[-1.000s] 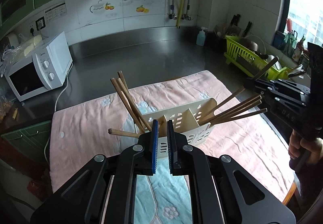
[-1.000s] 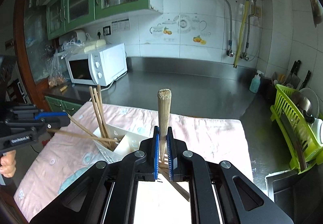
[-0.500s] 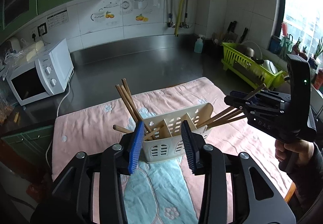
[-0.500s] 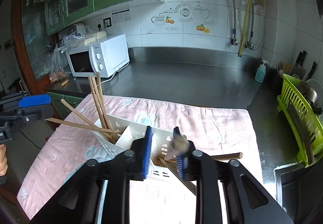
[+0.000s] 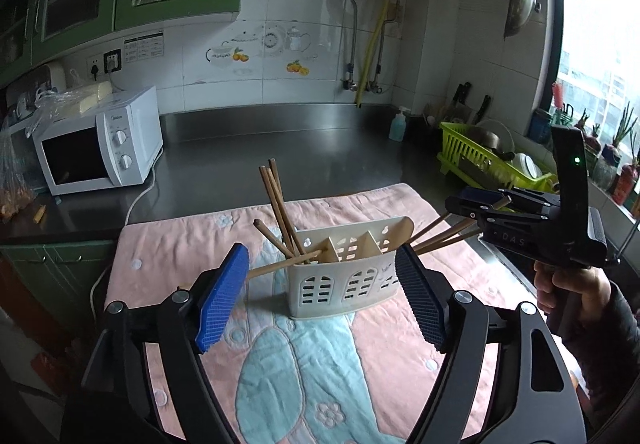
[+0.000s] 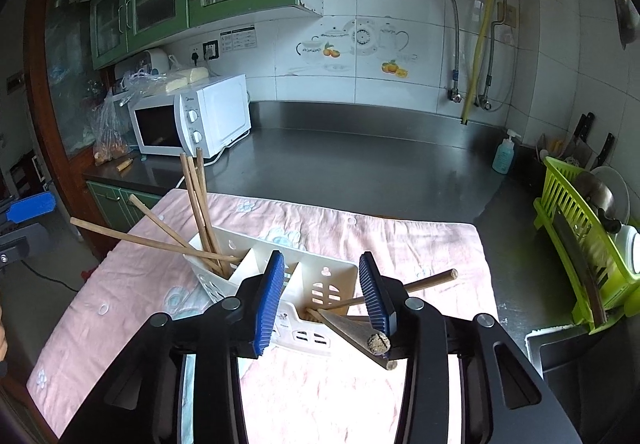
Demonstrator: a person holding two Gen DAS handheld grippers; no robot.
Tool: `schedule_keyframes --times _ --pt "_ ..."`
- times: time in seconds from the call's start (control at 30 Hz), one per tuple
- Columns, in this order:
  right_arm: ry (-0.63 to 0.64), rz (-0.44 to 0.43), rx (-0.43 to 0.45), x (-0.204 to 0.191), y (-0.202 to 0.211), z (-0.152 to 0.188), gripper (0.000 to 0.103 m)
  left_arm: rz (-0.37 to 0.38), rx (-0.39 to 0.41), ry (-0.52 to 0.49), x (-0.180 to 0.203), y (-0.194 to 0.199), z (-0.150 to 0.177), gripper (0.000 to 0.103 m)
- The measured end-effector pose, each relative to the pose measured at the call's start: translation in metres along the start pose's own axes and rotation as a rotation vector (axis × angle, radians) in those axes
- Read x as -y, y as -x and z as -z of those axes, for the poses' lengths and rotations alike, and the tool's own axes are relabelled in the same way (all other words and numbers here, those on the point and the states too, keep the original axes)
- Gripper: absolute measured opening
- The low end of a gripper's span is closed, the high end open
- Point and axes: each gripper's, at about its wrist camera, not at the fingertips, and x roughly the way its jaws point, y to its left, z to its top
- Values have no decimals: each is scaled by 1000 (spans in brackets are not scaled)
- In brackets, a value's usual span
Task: Organize utensils
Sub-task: 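Open the right tool over the holder, dropping its chopstick inside, then lower the left tool's chopstick into the holder and open the left tool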
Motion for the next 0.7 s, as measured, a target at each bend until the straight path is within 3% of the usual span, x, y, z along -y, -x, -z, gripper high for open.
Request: schedule_keyframes --times 0.4,0.5,0.7 --pt "-55 5 31 17 9 0 38 -39 -6 132 -43 -7 28 78" --pt "-50 5 46 16 15 0 38 -13 -24 183 -57 -17 35 76" --pt "-10 6 64 4 23 2 39 13 -29 221 -65 -36 48 60"
